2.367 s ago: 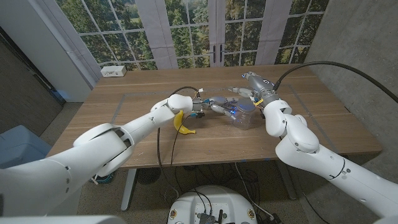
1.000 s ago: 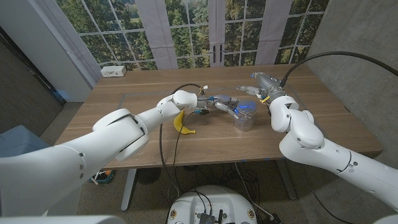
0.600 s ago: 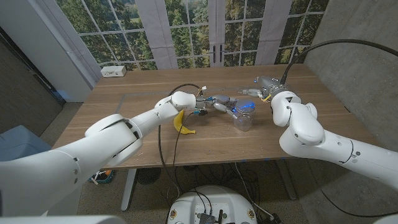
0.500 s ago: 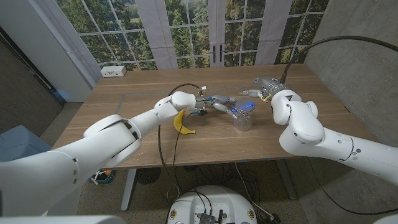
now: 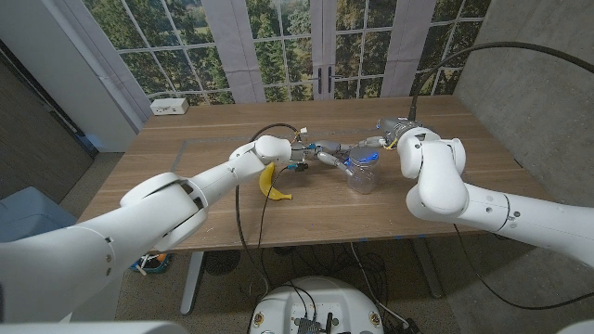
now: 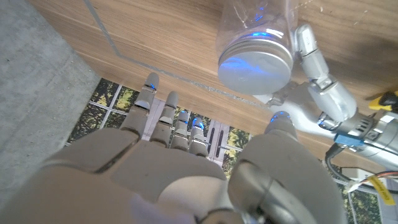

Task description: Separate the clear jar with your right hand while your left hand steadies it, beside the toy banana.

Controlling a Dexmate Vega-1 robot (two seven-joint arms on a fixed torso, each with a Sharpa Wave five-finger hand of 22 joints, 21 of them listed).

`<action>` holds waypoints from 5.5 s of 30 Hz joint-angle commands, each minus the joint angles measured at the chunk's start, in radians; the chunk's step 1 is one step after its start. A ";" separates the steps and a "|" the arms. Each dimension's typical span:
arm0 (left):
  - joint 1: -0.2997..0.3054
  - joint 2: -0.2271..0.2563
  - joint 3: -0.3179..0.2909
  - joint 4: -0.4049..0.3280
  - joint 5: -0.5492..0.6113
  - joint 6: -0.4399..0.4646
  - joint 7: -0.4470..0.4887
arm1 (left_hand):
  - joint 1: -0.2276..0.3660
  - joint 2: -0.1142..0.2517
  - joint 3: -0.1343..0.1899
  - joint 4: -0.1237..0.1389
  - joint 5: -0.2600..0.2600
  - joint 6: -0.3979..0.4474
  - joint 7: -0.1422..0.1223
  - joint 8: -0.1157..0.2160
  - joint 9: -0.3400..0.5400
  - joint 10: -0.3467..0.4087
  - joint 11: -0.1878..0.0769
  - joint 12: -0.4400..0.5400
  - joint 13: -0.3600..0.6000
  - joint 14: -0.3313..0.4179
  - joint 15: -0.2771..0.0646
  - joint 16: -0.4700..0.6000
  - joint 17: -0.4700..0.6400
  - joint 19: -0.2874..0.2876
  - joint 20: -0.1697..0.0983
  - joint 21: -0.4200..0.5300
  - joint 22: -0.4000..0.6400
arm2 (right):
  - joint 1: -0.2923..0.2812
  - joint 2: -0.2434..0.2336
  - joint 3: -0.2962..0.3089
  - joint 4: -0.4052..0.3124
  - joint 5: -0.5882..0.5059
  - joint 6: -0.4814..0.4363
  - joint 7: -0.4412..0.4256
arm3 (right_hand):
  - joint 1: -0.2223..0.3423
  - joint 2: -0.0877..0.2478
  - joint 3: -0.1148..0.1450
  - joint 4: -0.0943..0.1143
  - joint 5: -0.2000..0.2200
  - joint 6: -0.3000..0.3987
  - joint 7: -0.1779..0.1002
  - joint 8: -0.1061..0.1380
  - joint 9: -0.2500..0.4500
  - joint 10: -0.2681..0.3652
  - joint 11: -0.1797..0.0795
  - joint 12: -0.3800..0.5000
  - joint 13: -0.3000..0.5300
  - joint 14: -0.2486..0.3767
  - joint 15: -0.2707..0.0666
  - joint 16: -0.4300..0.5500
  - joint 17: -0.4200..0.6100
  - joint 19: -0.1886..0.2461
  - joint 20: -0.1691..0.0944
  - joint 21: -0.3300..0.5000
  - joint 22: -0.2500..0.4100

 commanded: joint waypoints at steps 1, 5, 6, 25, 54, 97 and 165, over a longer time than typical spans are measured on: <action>0.004 0.013 0.005 -0.035 0.012 0.024 0.006 | 0.016 0.026 0.011 0.002 0.009 0.179 0.022 0.102 0.056 0.004 -0.002 -0.002 0.002 0.005 0.002 0.000 0.001 0.008 0.005 -0.002 0.000 | -0.140 0.142 0.192 0.098 -0.288 0.254 0.378 | 0.010 -0.016 0.003 -0.014 0.006 -0.009 0.001 -0.002 0.001 -0.009 0.005 -0.007 0.003 -0.009 0.005 -0.005 0.005 0.008 0.004 -0.004 0.001; 0.009 0.022 0.007 -0.059 0.017 0.036 0.007 | 0.016 0.027 0.010 0.001 0.009 0.178 0.021 0.103 0.058 0.002 -0.002 -0.003 0.002 0.004 0.002 -0.001 0.001 0.008 0.005 -0.002 0.000 | -0.212 0.207 0.277 0.127 -0.349 0.351 0.396 | 0.032 -0.015 0.010 -0.028 0.012 -0.008 -0.006 0.002 0.001 -0.014 -0.009 -0.009 0.005 -0.011 0.008 -0.006 0.006 0.012 0.003 -0.006 0.001; 0.010 0.023 0.006 -0.062 0.016 0.039 0.006 | 0.016 0.027 0.010 0.001 0.009 0.179 0.022 0.104 0.059 0.002 -0.002 -0.003 0.002 0.003 0.003 -0.001 0.001 0.007 0.004 -0.002 0.000 | -0.230 0.223 0.297 0.133 -0.364 0.372 0.395 | 0.035 -0.014 0.011 -0.030 0.013 -0.009 -0.006 0.002 0.001 -0.013 -0.009 -0.009 0.005 -0.011 0.007 -0.006 0.006 0.012 0.003 -0.006 0.001; 0.025 0.048 0.002 -0.120 0.019 0.063 0.012 | 0.016 0.028 0.009 0.000 0.009 0.177 0.019 0.109 0.068 -0.003 -0.003 -0.008 0.002 -0.002 0.001 -0.003 0.001 0.005 0.004 -0.002 0.000 | -0.408 0.427 0.521 0.179 -0.467 0.617 0.307 | 0.119 0.037 0.057 -0.084 0.006 0.107 -0.076 0.047 0.001 0.083 -0.051 0.028 0.023 0.068 -0.051 0.038 0.024 0.105 -0.034 0.015 0.003; -0.021 -0.008 0.008 0.010 0.013 0.012 -0.006 | 0.015 0.031 0.005 0.000 0.009 0.179 0.028 0.119 0.082 -0.006 -0.006 -0.011 0.002 -0.004 0.001 -0.003 0.001 0.002 0.003 -0.003 0.001 | -0.467 0.420 0.568 0.178 -0.373 0.737 0.065 | 0.782 0.171 0.446 -0.147 0.144 0.573 -0.239 0.141 0.011 0.230 -0.288 0.088 0.127 0.150 -0.266 0.080 0.121 0.058 -0.333 0.202 0.087; -0.060 -0.065 0.025 0.121 0.019 -0.026 -0.006 | 0.008 0.033 -0.001 0.000 0.007 0.188 0.026 0.132 0.099 -0.012 -0.007 -0.014 0.002 -0.009 0.005 -0.004 0.001 -0.001 0.003 -0.002 0.001 | -0.461 0.248 0.653 0.043 0.158 0.499 -0.112 | 0.043 -0.026 0.034 0.031 0.051 -0.089 0.000 0.058 -0.003 -0.114 0.008 0.024 0.017 -0.136 0.047 -0.047 0.057 -0.240 0.005 0.073 -0.003; -0.118 -0.142 0.043 0.297 0.018 -0.078 0.014 | 0.012 0.039 -0.003 -0.002 0.008 0.191 0.028 0.145 0.121 -0.027 0.000 -0.018 0.002 -0.035 0.010 -0.008 0.001 -0.018 0.000 -0.005 0.001 | -0.391 0.486 0.581 0.241 -0.440 0.724 0.240 | 0.308 0.079 0.149 -0.155 -0.024 0.257 -0.192 0.115 0.004 0.260 -0.114 0.141 0.123 0.226 -0.139 0.201 0.164 0.164 -0.062 0.184 0.008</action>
